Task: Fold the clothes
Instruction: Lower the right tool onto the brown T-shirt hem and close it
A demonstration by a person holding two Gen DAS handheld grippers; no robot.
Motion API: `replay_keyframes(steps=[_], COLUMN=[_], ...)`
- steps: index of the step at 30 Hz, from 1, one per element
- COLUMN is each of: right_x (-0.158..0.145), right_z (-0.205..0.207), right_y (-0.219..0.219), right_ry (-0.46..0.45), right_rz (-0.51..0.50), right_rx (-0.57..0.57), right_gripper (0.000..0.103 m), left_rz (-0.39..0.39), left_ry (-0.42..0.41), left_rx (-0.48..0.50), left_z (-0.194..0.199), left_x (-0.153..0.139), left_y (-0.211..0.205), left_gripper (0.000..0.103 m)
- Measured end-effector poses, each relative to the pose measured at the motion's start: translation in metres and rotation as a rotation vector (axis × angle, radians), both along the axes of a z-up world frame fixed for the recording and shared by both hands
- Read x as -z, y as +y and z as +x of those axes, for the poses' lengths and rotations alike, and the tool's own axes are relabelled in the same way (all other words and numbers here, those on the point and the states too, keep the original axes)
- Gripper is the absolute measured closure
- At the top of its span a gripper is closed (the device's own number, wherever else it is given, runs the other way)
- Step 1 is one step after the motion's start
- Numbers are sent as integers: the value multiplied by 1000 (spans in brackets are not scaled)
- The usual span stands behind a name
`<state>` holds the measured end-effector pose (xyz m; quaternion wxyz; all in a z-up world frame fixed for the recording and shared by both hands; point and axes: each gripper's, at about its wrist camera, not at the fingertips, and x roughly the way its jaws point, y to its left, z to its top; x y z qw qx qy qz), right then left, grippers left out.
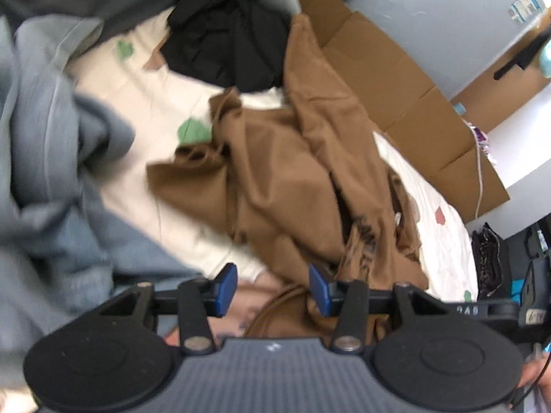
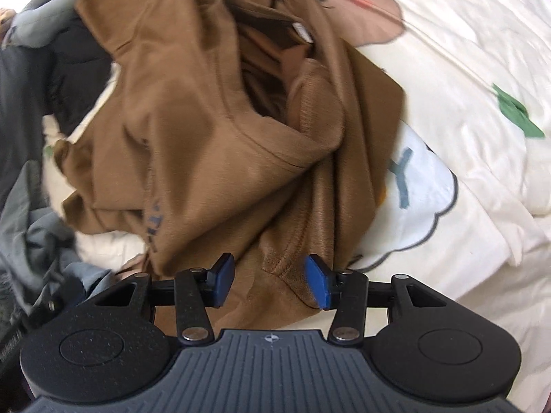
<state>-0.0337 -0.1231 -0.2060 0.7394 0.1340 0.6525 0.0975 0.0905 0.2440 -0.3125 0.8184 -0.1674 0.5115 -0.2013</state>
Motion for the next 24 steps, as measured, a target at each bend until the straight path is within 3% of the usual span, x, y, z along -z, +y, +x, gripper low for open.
replay_keyframes(steps=[11, 15, 17, 24], right_x=[-1, -2, 1, 6], right_z=[-21, -24, -25, -24], right_y=[-22, -21, -18, -16], right_ry=[-29, -39, -39, -26], right_rz=[31, 34, 36, 43], right_rx=[175, 179, 175, 194], right_gripper=[59, 63, 74, 91], left_rz=[-46, -42, -40, -36], left_ry=[52, 67, 72, 110], left_rx=[-31, -27, -20, 12], left_z=[-20, -21, -22, -22], left_x=[27, 35, 38, 51], left_y=[6, 7, 7, 5], left_gripper=[55, 55, 55, 55])
